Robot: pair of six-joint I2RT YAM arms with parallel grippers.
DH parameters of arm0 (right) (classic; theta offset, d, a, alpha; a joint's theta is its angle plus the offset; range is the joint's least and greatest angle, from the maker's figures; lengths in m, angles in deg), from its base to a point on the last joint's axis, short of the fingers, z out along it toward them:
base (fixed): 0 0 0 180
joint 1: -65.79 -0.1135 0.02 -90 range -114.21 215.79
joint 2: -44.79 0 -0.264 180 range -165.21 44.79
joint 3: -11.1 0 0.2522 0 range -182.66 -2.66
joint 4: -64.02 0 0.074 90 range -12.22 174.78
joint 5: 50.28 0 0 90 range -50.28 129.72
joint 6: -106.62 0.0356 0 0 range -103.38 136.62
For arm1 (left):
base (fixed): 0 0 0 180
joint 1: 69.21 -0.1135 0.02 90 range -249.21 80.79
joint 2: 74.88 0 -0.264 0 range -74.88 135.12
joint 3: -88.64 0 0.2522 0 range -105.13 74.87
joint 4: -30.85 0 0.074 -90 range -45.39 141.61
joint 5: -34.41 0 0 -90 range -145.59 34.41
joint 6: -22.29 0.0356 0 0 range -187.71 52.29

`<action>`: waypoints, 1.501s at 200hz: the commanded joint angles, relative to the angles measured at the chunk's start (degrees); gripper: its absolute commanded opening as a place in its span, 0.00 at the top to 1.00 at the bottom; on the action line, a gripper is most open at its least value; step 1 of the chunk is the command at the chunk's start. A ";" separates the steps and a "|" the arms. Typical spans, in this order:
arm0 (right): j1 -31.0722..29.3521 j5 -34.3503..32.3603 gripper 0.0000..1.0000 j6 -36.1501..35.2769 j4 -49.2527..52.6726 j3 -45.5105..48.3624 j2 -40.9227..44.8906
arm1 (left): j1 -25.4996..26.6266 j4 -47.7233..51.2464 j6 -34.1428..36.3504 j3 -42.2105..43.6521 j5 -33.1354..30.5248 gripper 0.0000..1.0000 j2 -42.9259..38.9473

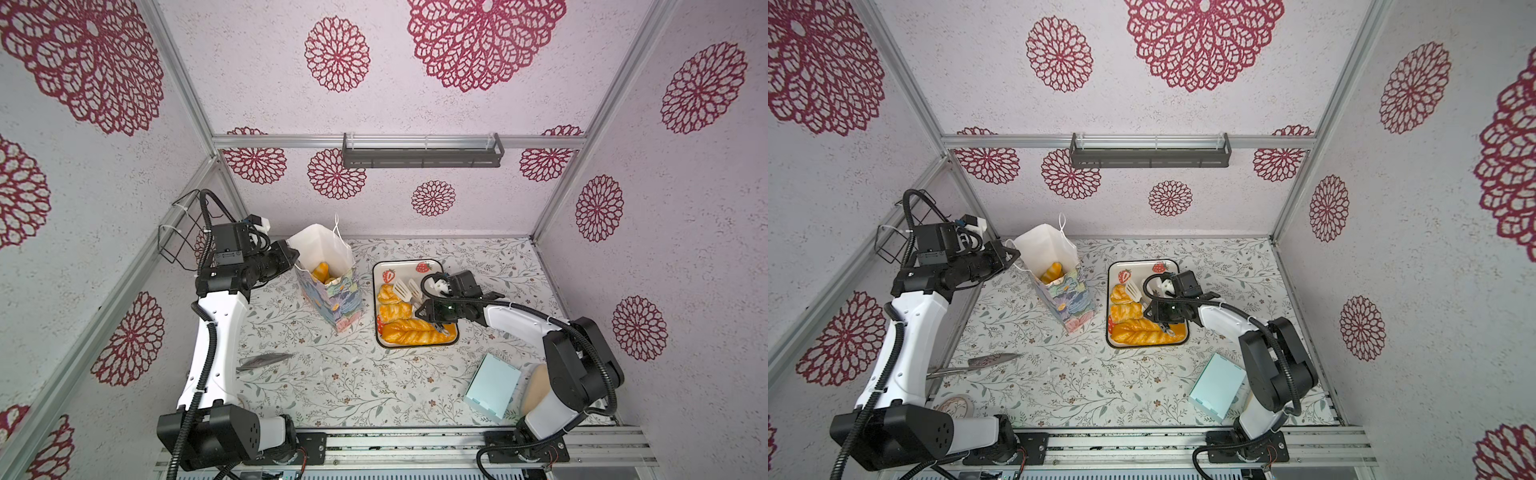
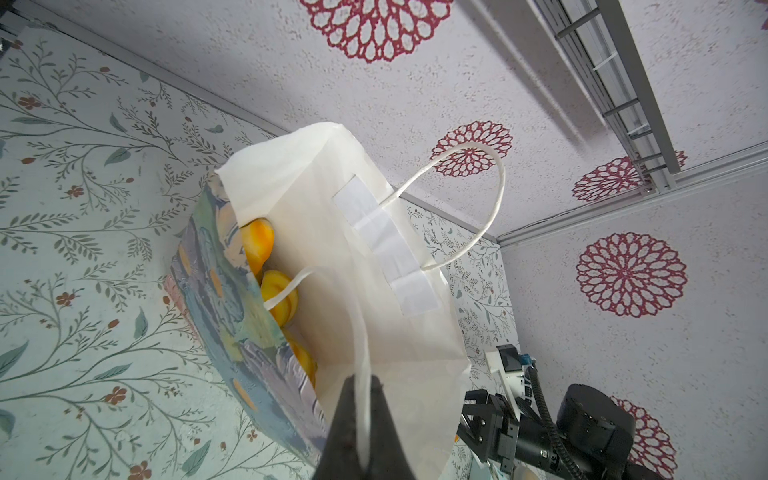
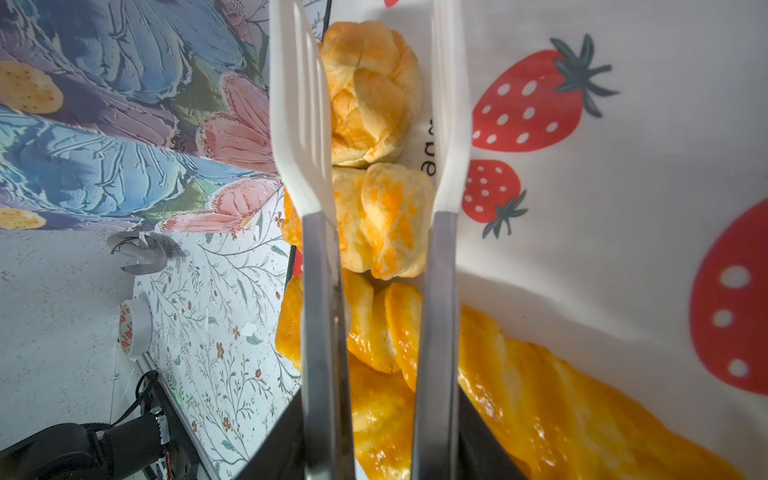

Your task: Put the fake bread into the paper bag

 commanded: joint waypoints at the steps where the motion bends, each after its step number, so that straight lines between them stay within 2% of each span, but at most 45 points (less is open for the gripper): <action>1: 0.15 1.97 0.56 0.30 -1.85 -2.21 0.38 | 0.47 0.03 -0.09 0.87 -0.31 1.00 -0.39; 153: -0.14 2.31 0.60 0.21 -1.77 -3.53 -2.23 | 0.45 -0.42 0.17 1.90 -0.38 1.00 -0.81; 300: -0.04 2.63 0.68 0.45 -1.77 -3.11 -0.92 | 0.41 -0.91 -0.57 1.26 0.36 0.99 -0.16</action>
